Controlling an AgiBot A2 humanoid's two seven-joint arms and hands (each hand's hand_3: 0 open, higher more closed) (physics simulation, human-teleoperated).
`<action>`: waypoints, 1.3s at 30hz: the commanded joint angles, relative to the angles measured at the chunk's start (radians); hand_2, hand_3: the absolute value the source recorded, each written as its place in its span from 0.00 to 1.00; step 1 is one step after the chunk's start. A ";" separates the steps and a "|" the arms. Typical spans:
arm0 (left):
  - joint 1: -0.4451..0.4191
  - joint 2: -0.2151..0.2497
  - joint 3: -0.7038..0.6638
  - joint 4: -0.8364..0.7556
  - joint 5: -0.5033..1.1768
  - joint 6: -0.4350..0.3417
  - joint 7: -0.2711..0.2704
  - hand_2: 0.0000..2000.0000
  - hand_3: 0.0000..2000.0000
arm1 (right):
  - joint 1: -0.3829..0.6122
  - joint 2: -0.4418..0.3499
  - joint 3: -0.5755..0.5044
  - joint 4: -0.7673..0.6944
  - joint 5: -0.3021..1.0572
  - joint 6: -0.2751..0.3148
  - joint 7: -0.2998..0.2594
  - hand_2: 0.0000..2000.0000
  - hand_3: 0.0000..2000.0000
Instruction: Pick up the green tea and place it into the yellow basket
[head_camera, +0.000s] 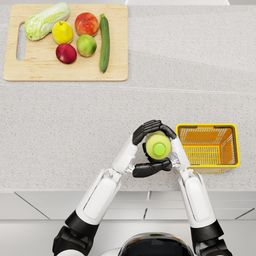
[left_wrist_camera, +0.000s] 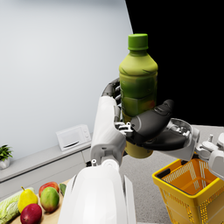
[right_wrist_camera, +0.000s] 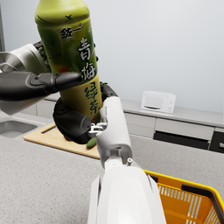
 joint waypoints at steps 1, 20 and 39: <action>-0.046 -0.034 -0.112 -0.054 0.000 0.002 0.001 0.00 0.00 | 0.047 -0.020 -0.062 0.025 0.000 -0.013 0.000 1.00 1.00; -0.223 -0.040 -0.568 -0.142 -0.001 0.006 0.003 0.00 0.00 | 0.004 -0.015 -0.499 -0.137 -0.002 0.000 -0.288 1.00 1.00; 0.029 -0.095 -0.685 0.048 -0.001 0.006 0.003 0.00 0.00 | 0.152 0.048 -0.534 -0.007 -0.002 -0.055 -0.006 0.00 0.00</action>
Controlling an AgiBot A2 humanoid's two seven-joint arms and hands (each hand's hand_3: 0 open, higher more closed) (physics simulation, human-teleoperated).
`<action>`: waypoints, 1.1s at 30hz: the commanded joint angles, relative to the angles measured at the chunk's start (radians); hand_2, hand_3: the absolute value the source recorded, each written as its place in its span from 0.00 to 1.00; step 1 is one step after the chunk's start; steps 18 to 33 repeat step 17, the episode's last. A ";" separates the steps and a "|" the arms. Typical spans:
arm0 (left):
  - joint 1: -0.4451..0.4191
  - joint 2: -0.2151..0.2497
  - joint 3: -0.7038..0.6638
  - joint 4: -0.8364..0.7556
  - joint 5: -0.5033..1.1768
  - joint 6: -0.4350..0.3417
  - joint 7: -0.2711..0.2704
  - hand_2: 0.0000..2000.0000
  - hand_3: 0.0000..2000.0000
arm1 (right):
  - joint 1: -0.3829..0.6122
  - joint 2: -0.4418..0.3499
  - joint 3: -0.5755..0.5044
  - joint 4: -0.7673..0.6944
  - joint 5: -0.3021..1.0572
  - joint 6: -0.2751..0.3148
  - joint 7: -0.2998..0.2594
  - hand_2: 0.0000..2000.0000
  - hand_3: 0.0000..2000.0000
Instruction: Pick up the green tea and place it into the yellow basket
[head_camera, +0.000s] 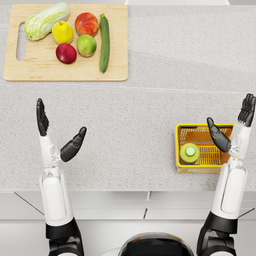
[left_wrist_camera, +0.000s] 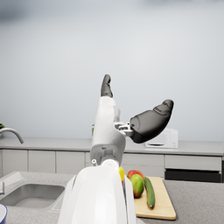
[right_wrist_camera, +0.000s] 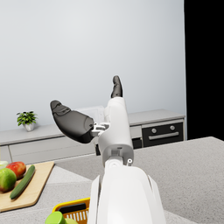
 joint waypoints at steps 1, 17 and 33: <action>0.085 -0.021 -0.063 0.072 0.000 0.000 0.000 0.00 0.00 | 0.029 0.009 -0.052 0.047 0.000 -0.001 0.004 0.00 0.00; 0.065 -0.015 -0.080 0.107 0.000 0.000 0.000 0.00 0.00 | -0.020 -0.003 -0.074 0.064 0.000 -0.004 0.012 0.00 0.00; 0.065 -0.015 -0.080 0.107 0.000 0.000 0.000 0.00 0.00 | -0.020 -0.003 -0.074 0.064 0.000 -0.004 0.012 0.00 0.00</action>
